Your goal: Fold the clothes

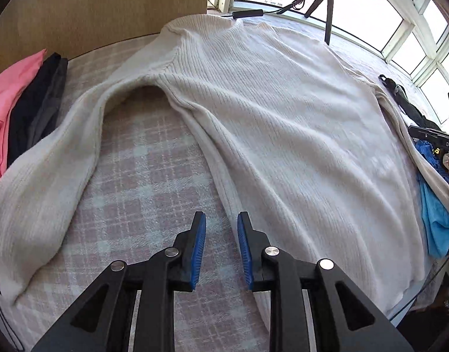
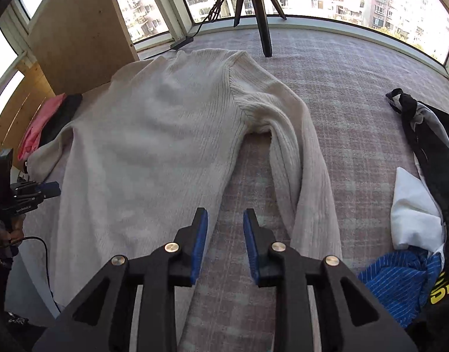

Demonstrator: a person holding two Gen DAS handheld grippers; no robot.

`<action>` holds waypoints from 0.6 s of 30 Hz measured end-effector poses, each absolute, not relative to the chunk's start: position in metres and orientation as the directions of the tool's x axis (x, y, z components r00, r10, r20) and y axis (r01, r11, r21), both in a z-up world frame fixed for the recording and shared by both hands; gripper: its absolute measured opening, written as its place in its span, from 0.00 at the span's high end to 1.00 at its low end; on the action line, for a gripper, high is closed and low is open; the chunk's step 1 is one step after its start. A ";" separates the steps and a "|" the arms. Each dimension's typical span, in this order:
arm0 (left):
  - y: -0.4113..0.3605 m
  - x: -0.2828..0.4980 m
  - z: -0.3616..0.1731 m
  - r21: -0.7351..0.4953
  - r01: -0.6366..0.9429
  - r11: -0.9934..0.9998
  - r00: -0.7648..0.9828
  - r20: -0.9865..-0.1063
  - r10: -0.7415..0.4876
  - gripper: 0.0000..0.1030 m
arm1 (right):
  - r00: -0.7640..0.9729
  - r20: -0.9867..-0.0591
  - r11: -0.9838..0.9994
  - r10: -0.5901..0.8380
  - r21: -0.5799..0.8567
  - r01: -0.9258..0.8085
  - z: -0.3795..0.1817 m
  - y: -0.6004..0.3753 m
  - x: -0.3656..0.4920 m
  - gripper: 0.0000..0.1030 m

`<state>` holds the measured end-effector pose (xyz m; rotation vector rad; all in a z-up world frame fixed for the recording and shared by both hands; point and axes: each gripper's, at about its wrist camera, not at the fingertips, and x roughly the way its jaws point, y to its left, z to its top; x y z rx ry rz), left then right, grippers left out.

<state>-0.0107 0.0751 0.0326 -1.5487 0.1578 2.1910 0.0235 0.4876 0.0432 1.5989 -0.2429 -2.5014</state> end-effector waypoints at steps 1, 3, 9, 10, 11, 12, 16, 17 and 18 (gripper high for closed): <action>0.076 -0.011 0.028 -0.174 -0.414 -0.893 -0.263 -0.917 0.300 0.80 | -0.405 -0.886 -0.973 -0.225 0.226 0.047 0.039 0.485 0.030 0.76; 0.077 -0.010 0.026 -0.185 -0.405 -0.895 -0.270 -0.911 0.311 0.80 | -0.388 -0.892 -0.971 -0.232 0.238 0.033 0.031 0.481 0.038 0.76; 0.058 -0.009 0.030 -0.187 -0.345 -0.920 -0.311 -0.902 0.300 0.97 | -0.357 -0.899 -0.965 -0.255 0.262 0.031 0.017 0.468 0.045 0.76; 0.040 -0.009 0.031 -0.236 -0.275 -0.932 -0.319 -0.892 0.320 0.97 | -0.355 -0.897 -0.963 -0.263 0.268 0.036 0.017 0.466 0.046 0.76; 0.027 -0.007 0.031 -0.263 -0.230 -0.937 -0.323 -0.888 0.329 0.97 | -0.352 -0.894 -0.959 -0.277 0.281 0.043 0.018 0.465 0.048 0.76; 0.019 -0.005 0.029 -0.270 -0.208 -0.940 -0.322 -0.889 0.326 1.00 | -0.349 -0.892 -0.956 -0.287 0.288 0.050 0.019 0.462 0.050 0.76; 0.004 0.003 0.034 -0.297 -0.190 -0.936 -0.326 -0.880 0.346 1.00 | -0.343 -0.888 -0.951 -0.305 0.302 0.064 0.022 0.456 0.062 0.76; 0.004 0.007 0.040 -0.320 -0.204 -0.925 -0.323 -0.870 0.372 1.00 | -0.341 -0.886 -0.948 -0.314 0.313 0.060 0.024 0.456 0.068 0.76; 0.007 0.012 0.046 -0.335 -0.225 -0.915 -0.316 -0.863 0.394 0.94 | -0.339 -0.882 -0.943 -0.326 0.327 0.055 0.025 0.457 0.074 0.76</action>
